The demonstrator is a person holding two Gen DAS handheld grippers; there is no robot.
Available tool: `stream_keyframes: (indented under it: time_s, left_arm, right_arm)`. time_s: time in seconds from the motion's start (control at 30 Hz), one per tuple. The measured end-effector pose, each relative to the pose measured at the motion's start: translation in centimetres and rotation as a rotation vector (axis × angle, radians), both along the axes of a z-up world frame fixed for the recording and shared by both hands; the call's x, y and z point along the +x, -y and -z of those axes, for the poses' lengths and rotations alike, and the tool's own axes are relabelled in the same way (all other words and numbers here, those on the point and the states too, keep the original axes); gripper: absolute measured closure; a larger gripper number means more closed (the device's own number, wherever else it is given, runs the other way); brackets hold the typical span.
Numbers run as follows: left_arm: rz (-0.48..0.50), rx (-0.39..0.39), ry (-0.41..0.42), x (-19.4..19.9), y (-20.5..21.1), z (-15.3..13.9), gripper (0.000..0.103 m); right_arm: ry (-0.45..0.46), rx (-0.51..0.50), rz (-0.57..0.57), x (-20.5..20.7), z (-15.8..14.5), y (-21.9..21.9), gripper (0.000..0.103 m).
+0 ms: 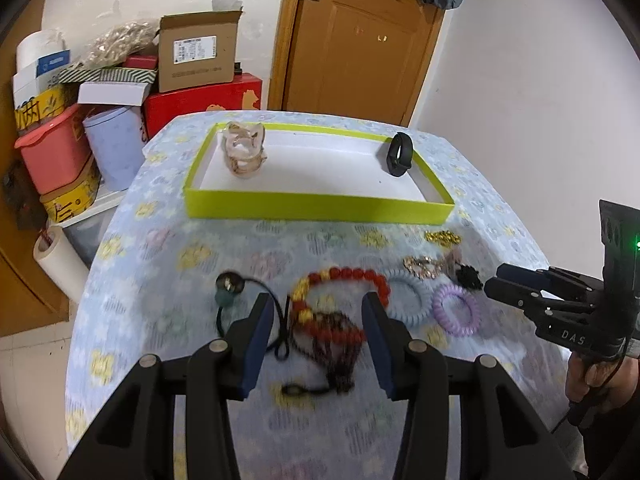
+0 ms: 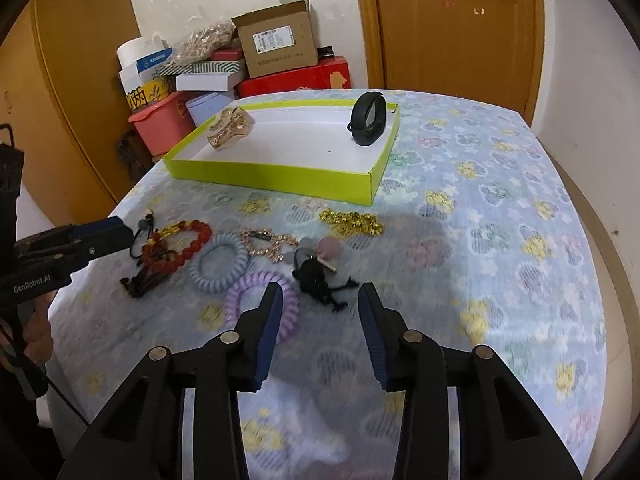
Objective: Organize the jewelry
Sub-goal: 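Grasp the red bead bracelet with the left tool while the right tool grasps the black pink-ball hair tie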
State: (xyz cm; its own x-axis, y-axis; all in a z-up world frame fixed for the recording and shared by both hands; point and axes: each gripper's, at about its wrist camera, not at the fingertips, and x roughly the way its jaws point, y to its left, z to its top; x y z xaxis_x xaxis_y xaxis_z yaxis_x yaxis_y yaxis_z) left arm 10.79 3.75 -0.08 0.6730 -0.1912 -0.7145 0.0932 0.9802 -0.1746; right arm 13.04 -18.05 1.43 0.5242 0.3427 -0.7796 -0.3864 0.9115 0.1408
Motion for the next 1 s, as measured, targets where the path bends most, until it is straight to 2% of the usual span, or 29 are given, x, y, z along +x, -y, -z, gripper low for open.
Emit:
stream_keyframes:
  time_s: [0.37, 0.47, 0.53, 0.8, 0.9, 1.0]
  left_arm:
    - [0.051, 0.057, -0.047, 3.6, 0.8, 2.0, 0.056]
    - [0.052, 0.075, -0.06, 3.7, 0.9, 2.5, 0.058]
    - [0.052, 0.093, -0.07, 3.7, 1.0, 2.8, 0.062]
    - [0.073, 0.182, -0.072, 3.6, 1.6, 3.0, 0.076]
    - [0.093, 0.186, -0.074, 3.7, 1.8, 3.0, 0.089]
    - [0.093, 0.173, -0.075, 3.7, 1.6, 3.0, 0.093]
  right_arm:
    - [-0.027, -0.014, -0.015, 1.3, 1.3, -0.4, 0.07]
    - [-0.021, -0.016, -0.028, 1.3, 1.2, -0.6, 0.077]
    - [-0.013, -0.026, -0.045, 1.1, 1.2, -1.0, 0.084]
    - [0.003, -0.044, -0.086, 0.4, 1.1, -1.8, 0.098]
    - [0.0, -0.037, -0.087, 0.3, 1.1, -1.8, 0.103]
    - [-0.011, -0.025, -0.075, 0.2, 1.1, -1.6, 0.103]
